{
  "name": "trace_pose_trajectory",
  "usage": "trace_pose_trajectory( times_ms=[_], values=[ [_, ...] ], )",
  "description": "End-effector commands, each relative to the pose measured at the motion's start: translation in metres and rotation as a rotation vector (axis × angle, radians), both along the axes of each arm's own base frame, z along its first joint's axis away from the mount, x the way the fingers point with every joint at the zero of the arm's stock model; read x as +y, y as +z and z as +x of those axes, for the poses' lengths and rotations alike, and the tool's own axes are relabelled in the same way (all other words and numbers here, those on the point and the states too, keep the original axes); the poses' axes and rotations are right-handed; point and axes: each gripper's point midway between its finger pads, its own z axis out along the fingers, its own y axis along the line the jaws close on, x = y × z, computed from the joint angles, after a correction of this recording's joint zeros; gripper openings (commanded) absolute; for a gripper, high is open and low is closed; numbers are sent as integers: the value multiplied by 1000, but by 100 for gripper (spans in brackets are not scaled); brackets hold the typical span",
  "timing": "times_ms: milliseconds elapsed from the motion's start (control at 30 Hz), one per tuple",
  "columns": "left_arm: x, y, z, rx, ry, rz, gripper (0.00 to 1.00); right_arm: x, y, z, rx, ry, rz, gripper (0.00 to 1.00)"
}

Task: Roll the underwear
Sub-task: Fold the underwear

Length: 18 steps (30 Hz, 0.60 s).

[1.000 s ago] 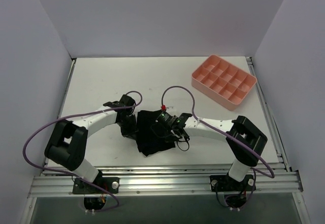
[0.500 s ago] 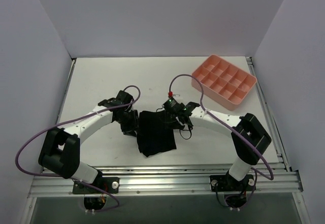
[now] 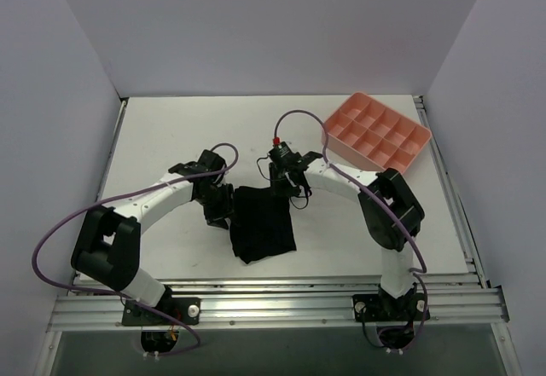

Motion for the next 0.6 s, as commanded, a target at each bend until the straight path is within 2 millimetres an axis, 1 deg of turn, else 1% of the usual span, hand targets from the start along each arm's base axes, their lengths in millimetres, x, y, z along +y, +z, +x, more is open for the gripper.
trace_pose_trajectory(
  times_ms=[0,67,133,167,233,267,300,333,367,400,433,467,500,533,567],
  values=[
    [-2,14,14,-38,-5,-11,49,7,0,8,2,33,8,33],
    [-3,18,18,-54,-4,-16,49,8,-2,11,4,30,5,32],
    [-4,24,26,-77,-1,-25,49,8,3,14,-6,16,11,32],
    [-8,32,36,-102,0,-39,49,7,13,15,-22,4,29,32],
    [-12,42,51,-141,-1,-41,49,3,25,21,-35,-40,60,31],
    [-15,41,58,-136,-1,-34,49,-1,30,22,-40,-58,68,30],
    [-22,56,72,-167,-1,-49,49,-8,37,25,-46,-83,69,30],
    [-26,59,79,-174,-3,-54,49,-11,40,26,-48,-101,75,29],
    [-31,54,85,-155,-8,-52,49,-13,45,26,-56,-109,81,28],
    [-38,68,99,-186,-7,-66,49,-18,40,23,-46,-119,73,27],
    [-42,68,105,-189,-7,-66,49,-24,37,24,-39,-137,70,25],
    [-46,61,110,-169,-10,-55,49,-27,35,24,-35,-143,70,24],
    [-52,62,114,-170,-11,-58,49,-30,28,21,-22,-148,70,23],
    [-60,72,125,-200,-13,-72,49,-36,26,23,-16,-164,72,21],
    [-65,62,129,-175,-15,-60,49,-39,26,24,-16,-173,76,21]
  ],
)
